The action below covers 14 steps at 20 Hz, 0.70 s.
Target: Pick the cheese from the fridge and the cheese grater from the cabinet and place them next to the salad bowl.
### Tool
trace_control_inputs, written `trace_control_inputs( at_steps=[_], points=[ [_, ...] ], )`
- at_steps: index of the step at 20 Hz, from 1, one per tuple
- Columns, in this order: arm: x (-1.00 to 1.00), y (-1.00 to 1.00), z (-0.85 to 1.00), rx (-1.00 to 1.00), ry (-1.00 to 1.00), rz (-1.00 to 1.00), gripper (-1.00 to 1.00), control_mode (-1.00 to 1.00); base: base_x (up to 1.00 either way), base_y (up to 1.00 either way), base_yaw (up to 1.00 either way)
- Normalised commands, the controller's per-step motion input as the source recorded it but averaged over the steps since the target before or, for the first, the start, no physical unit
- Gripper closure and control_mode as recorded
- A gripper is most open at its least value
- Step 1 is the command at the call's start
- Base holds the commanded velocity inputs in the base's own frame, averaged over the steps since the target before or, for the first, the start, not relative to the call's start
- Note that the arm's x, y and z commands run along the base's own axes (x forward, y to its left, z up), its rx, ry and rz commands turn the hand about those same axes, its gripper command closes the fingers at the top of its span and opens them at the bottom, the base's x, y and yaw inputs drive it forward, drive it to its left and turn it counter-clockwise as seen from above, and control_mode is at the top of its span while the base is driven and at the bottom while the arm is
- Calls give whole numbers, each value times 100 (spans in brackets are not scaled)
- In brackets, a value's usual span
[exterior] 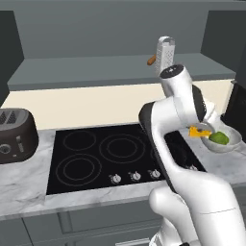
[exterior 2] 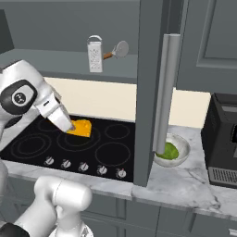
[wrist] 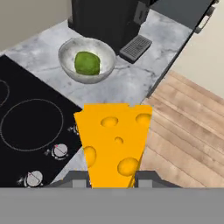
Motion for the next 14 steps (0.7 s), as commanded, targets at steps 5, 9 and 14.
trace_control_inputs(
  at_steps=[5, 9, 14],
  points=[
    [6, -30, -33, 0, 27, -57, 100, -100, 0, 0, 0],
    [3, -44, -45, -3, 11, -42, 100, -100, 0, 0, 0],
    [0, -53, -60, 0, -2, -23, 100, -100, 0, 0, 0]
  ],
)
